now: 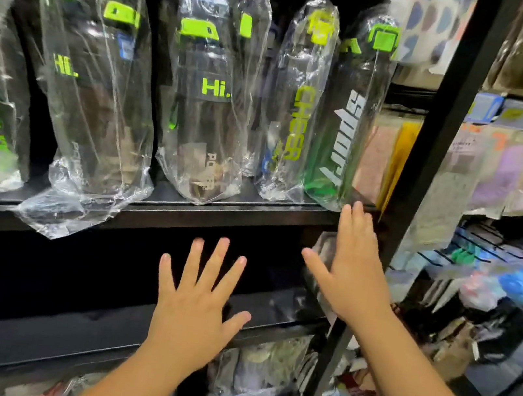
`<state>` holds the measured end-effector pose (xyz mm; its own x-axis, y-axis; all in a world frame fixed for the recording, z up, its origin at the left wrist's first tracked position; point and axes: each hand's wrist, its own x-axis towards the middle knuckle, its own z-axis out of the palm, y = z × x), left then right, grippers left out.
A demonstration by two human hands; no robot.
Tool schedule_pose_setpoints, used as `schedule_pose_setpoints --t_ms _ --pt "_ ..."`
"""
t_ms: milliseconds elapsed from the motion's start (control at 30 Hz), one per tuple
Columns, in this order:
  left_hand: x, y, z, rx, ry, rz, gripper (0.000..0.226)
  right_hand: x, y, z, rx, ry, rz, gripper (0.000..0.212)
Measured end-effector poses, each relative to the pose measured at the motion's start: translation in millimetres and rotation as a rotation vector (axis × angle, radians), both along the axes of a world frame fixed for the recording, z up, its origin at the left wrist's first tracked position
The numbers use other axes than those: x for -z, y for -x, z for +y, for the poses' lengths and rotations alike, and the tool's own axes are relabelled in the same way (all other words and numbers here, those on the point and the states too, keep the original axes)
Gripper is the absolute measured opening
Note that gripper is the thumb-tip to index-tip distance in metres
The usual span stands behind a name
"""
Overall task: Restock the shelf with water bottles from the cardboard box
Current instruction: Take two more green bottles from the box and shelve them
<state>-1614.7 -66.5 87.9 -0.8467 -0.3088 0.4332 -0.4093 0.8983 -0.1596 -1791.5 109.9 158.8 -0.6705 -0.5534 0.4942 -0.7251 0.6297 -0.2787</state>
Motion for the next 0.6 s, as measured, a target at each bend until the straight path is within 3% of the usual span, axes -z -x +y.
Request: schedule_pose_setpoints --t_ms 167,333,600 --pt "41.1 -32.8 -22.9 0.065 -0.081 -0.066 0.086 60.4 -42.6 22.9 0.14 -0.247 -0.183 0.1" --pt "77.7 -66.6 -25.2 0.171 -0.138 -0.145 0.088 131.6 -115.6 68.6 0.318 -0.48 -0.349 0.091" --pt "134.9 -120.8 22.3 0.426 -0.198 -0.309 0.085 221.1 -272.0 172.4 0.633 -0.625 -0.619 0.091"
